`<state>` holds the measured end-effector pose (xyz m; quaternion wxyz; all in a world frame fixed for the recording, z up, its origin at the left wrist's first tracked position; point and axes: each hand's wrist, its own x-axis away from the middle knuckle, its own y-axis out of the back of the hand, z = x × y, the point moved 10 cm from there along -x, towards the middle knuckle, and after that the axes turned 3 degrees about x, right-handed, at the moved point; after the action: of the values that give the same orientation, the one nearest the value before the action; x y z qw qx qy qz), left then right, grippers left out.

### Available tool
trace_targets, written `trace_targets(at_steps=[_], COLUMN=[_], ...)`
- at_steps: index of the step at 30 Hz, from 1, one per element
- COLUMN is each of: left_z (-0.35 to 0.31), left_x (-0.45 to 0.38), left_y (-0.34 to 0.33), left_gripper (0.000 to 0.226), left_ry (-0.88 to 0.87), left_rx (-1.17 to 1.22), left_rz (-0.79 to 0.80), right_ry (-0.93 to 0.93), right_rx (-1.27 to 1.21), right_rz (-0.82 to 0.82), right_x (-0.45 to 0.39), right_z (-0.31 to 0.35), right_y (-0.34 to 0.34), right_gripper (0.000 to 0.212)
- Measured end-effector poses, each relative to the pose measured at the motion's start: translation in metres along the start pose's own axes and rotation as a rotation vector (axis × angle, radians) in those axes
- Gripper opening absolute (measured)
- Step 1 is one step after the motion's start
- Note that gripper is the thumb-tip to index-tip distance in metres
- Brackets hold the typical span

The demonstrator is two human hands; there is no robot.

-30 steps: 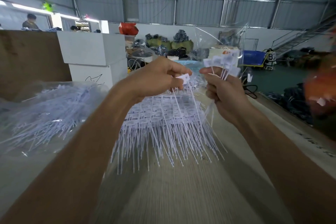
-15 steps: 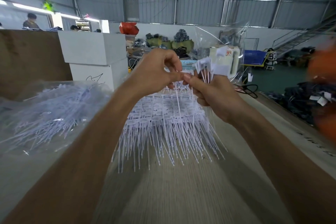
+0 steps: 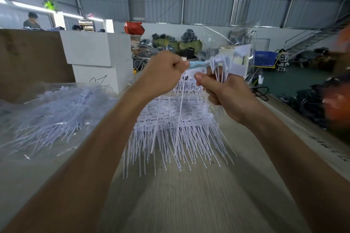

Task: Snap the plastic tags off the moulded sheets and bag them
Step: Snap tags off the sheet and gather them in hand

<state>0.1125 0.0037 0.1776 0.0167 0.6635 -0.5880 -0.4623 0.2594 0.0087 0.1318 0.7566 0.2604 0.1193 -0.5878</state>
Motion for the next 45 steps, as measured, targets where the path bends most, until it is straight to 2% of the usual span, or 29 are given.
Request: trace_targets(at_steps=[4, 6, 10, 13, 17, 21, 26, 30, 33, 35, 36, 38, 40, 43, 45], left_z=[0.005, 0.008, 0.008, 0.008, 0.007, 0.002, 0.004, 0.008, 0.006, 0.003, -0.001, -0.01, -0.012, -0.003, 0.002], left_x=[0.002, 0.005, 0.007, 0.006, 0.01, 0.011, 0.014, 0.015, 0.016, 0.022, 0.026, 0.031, 0.023, 0.01, 0.01], left_y=[-0.002, -0.006, -0.009, -0.01, -0.021, -0.026, -0.028, -0.034, -0.036, -0.042, -0.045, -0.042, -0.026, -0.009, -0.012], left_gripper=[0.05, 0.045, 0.04, 0.041, 0.04, 0.042, 0.046, 0.04, 0.036, 0.037, 0.038, 0.04, 0.042, 0.051, 0.036], left_ry=[0.063, 0.108, 0.141, 0.143, 0.145, 0.132, 0.161, 0.187, 0.187, 0.186, 0.178, 0.148, 0.125, 0.108, 0.106], left_rx=[0.098, 0.148, 0.249, 0.232, 0.222, 0.242, 0.235, 0.233, 0.184, 0.179, 0.198, 0.241, 0.244, 0.16, 0.125], left_rz=[0.064, 0.12, 0.15, 0.151, 0.233, 0.279, 0.326, 0.37, 0.379, 0.453, 0.516, 0.573, 0.473, 0.29, 0.281], right_ry=[0.206, 0.249, 0.254, 0.226, 0.218, 0.312, 0.291, 0.33, 0.351, 0.264, 0.157, -0.071, -0.232, -0.284, -0.294], right_rx=[0.247, 0.37, 0.517, 0.516, 0.442, 0.464, 0.442, 0.51, 0.608, 0.678, 0.632, 0.315, -0.031, -0.223, -0.261], right_rz=[-0.056, -0.068, -0.103, -0.137, -0.242, -0.282, -0.276, -0.325, -0.367, -0.406, -0.457, -0.616, -0.708, -0.683, -0.59], right_x=[0.004, 0.003, 0.003, 0.004, 0.004, 0.005, 0.003, 0.005, 0.003, -0.001, -0.004, 0.002, 0.012, 0.01, 0.003], right_z=[0.028, 0.034, 0.032, 0.026, 0.021, 0.03, 0.021, 0.021, 0.018, 0.004, -0.008, -0.04, -0.064, -0.073, -0.072], right_y=[0.003, 0.004, 0.005, 0.006, 0.013, 0.013, 0.011, 0.011, 0.009, 0.017, 0.034, 0.079, 0.104, 0.103, 0.088], right_gripper=[0.016, 0.018, 0.043, 0.037, 0.041, 0.023, 0.035, 0.021, 0.018, 0.023, 0.027, 0.031, 0.035, 0.035, 0.028])
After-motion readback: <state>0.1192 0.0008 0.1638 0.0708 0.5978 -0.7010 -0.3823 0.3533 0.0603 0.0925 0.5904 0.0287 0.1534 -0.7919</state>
